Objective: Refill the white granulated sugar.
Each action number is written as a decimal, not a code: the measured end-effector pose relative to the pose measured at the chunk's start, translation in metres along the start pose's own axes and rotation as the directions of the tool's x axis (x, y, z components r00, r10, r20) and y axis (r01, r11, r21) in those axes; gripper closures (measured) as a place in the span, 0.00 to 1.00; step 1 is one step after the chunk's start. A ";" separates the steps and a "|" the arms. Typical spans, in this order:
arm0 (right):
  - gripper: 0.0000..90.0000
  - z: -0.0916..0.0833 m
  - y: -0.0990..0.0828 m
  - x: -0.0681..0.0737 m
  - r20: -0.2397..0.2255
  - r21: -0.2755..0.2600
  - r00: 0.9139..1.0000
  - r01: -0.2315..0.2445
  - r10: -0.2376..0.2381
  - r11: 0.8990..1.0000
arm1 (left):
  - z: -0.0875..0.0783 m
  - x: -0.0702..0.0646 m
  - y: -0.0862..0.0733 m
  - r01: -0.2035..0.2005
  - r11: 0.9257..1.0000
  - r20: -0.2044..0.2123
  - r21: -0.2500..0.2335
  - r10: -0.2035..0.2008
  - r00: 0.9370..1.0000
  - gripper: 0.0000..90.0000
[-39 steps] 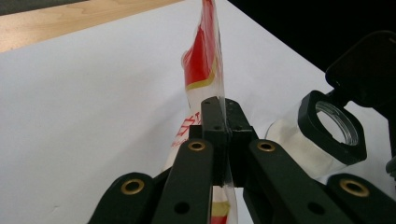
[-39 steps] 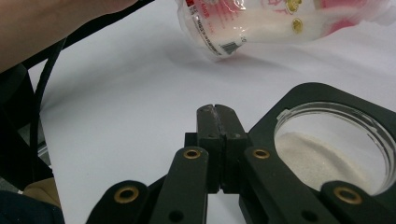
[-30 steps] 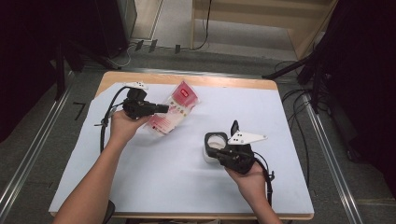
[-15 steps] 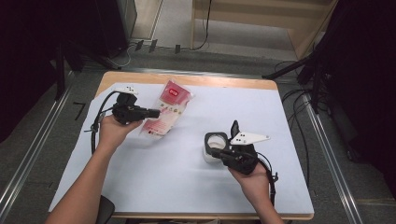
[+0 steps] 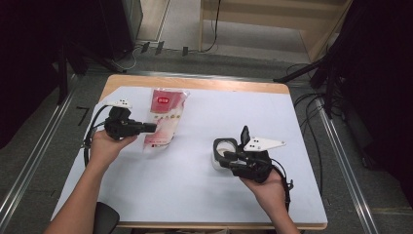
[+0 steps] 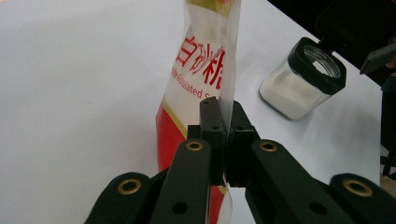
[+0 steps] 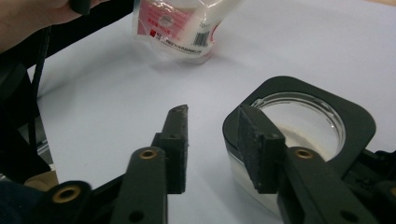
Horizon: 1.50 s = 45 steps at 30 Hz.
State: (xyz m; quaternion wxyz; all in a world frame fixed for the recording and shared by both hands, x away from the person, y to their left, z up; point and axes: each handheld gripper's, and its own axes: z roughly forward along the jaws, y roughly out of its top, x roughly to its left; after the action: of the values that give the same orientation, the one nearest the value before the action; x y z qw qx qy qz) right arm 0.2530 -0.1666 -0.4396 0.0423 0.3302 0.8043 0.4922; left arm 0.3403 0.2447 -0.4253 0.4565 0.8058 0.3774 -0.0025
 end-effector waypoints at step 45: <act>0.65 0.002 -0.008 -0.003 0.029 0.017 0.999 0.037 -0.037 0.999 | -0.025 0.001 -0.031 -0.066 0.998 0.018 0.011 0.066 0.998 0.70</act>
State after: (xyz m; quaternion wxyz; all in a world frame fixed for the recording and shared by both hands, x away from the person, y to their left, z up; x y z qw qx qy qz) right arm 0.2520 -0.1692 -0.4481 0.0606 0.3229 0.8135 0.4799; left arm 0.3134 0.2728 -0.4340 0.4548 0.8205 0.3464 0.0031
